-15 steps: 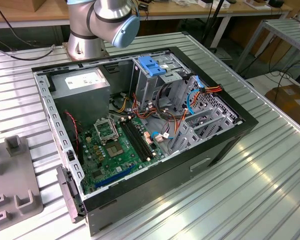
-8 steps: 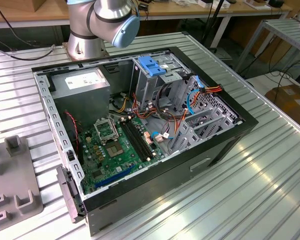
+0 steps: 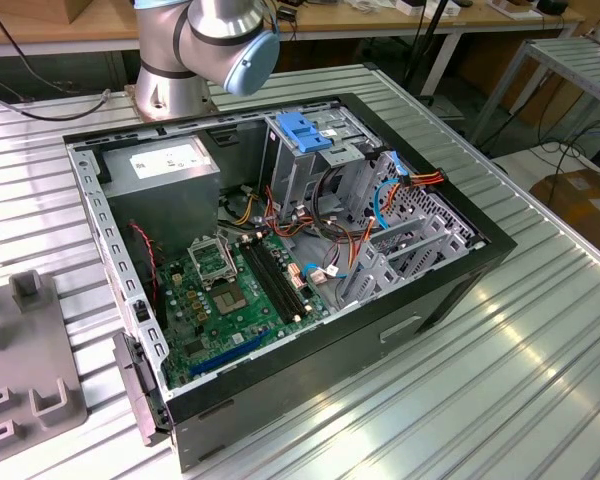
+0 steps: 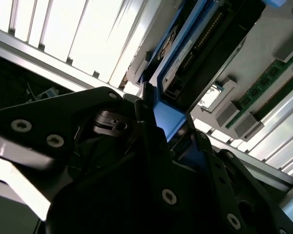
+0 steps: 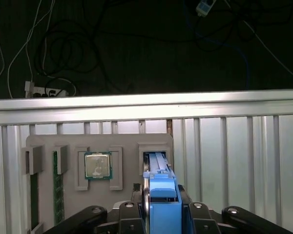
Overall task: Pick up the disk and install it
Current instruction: 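Pick up the disk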
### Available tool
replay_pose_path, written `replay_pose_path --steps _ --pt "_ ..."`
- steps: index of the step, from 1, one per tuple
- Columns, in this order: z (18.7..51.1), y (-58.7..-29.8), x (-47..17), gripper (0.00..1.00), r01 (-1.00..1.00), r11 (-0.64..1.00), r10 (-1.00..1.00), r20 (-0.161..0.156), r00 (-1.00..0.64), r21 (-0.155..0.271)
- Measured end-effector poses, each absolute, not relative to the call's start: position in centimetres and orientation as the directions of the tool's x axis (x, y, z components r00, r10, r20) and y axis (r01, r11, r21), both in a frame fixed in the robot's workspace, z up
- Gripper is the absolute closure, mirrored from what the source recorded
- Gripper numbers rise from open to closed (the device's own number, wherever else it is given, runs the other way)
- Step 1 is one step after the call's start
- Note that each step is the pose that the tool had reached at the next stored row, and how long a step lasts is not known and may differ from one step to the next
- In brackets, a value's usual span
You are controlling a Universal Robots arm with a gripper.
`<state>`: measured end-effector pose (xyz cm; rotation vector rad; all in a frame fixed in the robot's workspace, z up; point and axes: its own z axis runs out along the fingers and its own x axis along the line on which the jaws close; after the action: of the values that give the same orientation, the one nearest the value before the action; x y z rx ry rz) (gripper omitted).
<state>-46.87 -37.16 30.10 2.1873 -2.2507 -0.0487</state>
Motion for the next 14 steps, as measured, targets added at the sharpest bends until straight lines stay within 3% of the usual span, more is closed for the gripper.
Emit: replay_pose_path --steps 14 --pt "30.04 -37.18 -46.87 0.63 -0.999 0.021 -1.0 -0.02 -0.021 0.024"
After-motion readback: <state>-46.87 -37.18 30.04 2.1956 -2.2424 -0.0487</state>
